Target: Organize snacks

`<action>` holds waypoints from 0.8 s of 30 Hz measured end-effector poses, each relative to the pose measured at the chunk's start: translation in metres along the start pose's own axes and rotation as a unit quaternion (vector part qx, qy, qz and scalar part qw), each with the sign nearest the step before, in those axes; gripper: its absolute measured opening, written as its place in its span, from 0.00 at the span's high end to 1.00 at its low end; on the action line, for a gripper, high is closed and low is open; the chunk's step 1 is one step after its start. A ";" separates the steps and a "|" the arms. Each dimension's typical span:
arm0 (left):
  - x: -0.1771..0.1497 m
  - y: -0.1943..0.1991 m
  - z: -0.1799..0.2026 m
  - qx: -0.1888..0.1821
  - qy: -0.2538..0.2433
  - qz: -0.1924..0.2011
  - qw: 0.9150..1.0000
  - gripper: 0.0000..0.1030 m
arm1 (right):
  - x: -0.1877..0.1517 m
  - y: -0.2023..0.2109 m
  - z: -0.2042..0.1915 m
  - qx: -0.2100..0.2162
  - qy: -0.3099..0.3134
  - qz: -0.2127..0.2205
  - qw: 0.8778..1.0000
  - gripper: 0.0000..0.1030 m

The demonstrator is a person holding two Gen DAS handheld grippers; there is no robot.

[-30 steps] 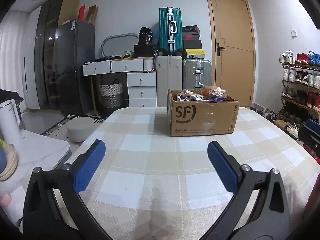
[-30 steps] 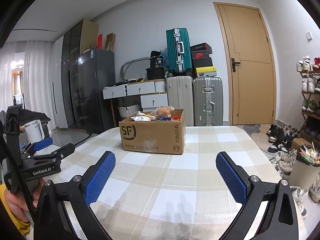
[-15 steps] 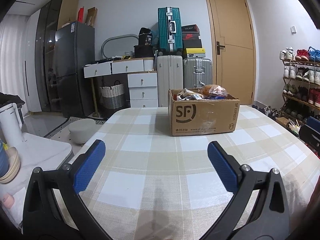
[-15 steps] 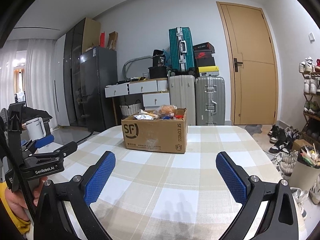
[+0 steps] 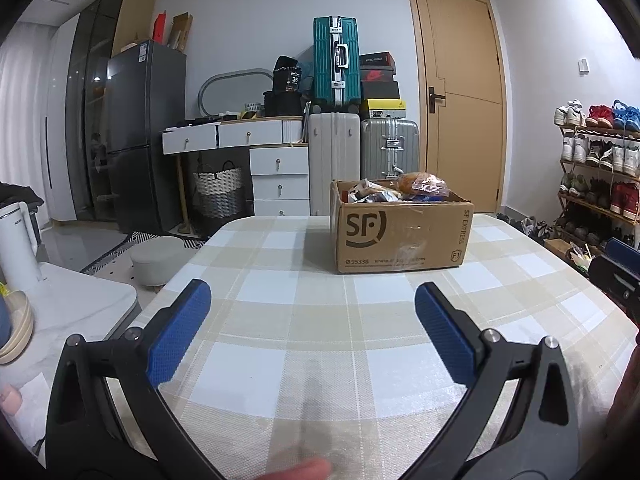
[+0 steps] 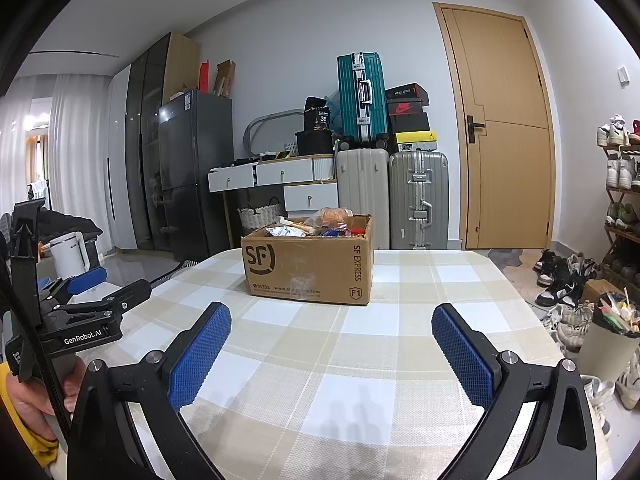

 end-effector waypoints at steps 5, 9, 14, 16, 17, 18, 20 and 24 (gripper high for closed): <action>-0.001 -0.002 -0.001 0.000 0.000 0.000 1.000 0.01 | -0.002 0.000 0.000 -0.002 0.005 -0.002 1.000 0.01; -0.001 -0.002 -0.001 -0.001 0.000 0.000 1.000 0.01 | -0.002 0.000 0.000 -0.002 0.005 -0.004 1.000 0.01; 0.000 0.000 0.000 0.000 0.000 0.001 1.000 0.01 | -0.001 0.000 0.001 -0.002 0.005 -0.004 1.000 0.01; 0.000 -0.001 0.000 0.000 0.000 0.000 1.000 0.01 | -0.002 0.001 0.001 -0.002 0.005 -0.004 1.000 0.01; 0.000 0.000 0.000 0.000 0.000 0.000 1.000 0.01 | -0.001 0.000 0.001 -0.001 0.005 -0.004 1.000 0.01; 0.000 -0.001 0.000 0.000 0.001 0.000 1.000 0.01 | -0.001 0.000 0.001 -0.002 0.005 -0.004 1.000 0.01; 0.000 -0.001 0.000 -0.001 0.000 0.000 1.000 0.01 | -0.001 0.000 0.001 -0.001 0.005 -0.004 1.000 0.01; 0.000 0.000 0.000 0.001 -0.001 0.000 1.000 0.01 | -0.001 0.000 0.001 -0.001 0.005 -0.004 1.000 0.01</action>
Point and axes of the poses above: each gripper's, at about its wrist camera, not at the fingertips, and y roughly against the way its jaws point, z to its right, x to its top, the point moved 6 cm from there along -y, roughly the way its jaws point, and after that the axes turned 11 degrees about -z, right-handed, at the moved point
